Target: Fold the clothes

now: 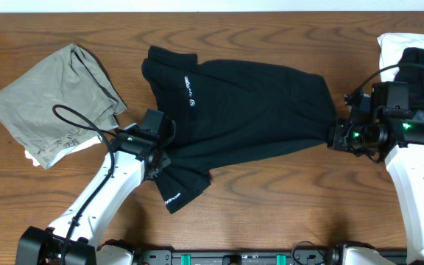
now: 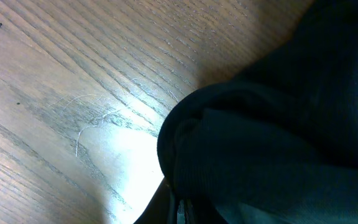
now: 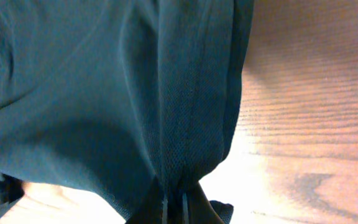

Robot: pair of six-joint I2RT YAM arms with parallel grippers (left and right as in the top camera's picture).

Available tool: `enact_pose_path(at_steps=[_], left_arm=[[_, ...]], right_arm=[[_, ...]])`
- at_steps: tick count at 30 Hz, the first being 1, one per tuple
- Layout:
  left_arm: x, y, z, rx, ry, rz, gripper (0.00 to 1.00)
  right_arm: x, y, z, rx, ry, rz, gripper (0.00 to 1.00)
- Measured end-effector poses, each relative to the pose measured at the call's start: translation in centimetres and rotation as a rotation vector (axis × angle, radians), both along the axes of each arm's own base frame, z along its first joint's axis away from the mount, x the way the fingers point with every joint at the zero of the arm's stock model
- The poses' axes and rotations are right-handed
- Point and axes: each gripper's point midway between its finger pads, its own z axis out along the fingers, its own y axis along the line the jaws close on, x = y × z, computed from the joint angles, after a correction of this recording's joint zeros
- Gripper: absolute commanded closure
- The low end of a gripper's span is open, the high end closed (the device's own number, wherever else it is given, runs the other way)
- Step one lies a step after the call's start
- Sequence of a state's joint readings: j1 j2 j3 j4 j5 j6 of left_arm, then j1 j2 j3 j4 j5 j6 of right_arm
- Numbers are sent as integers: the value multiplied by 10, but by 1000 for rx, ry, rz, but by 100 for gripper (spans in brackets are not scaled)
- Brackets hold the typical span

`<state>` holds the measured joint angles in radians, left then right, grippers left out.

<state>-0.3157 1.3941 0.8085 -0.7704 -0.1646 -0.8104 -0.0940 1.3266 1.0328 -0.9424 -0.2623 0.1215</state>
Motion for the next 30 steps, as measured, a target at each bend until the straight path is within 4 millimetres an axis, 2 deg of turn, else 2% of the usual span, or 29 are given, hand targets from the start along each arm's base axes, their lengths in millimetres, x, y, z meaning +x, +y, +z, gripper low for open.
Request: enact_pose_path(at_steps=[6,13,17,21,27,29,30], left_arm=[[0,0,0,0,0,0,94],[0,0,0,0,0,0,93],[0,0,0,0,0,0,94],[0,0,0,0,0,0,94],[0,0,0,0,-1,0,94],[0,0,0,0,-1,0,94],[0,0,0,0,-1,0,94]], right_arm=[[-5,1,-14,8,70,-4,99],[4,0,-29,12,94,-6,99],[11,8,-43,63,122,10,99],[26,15,-59,119,126,15,97],[65,13,-75,151,51,-72,91],[76,12,-78,166,29,-107,77],[80,12,-79,173,22,-123,74]])
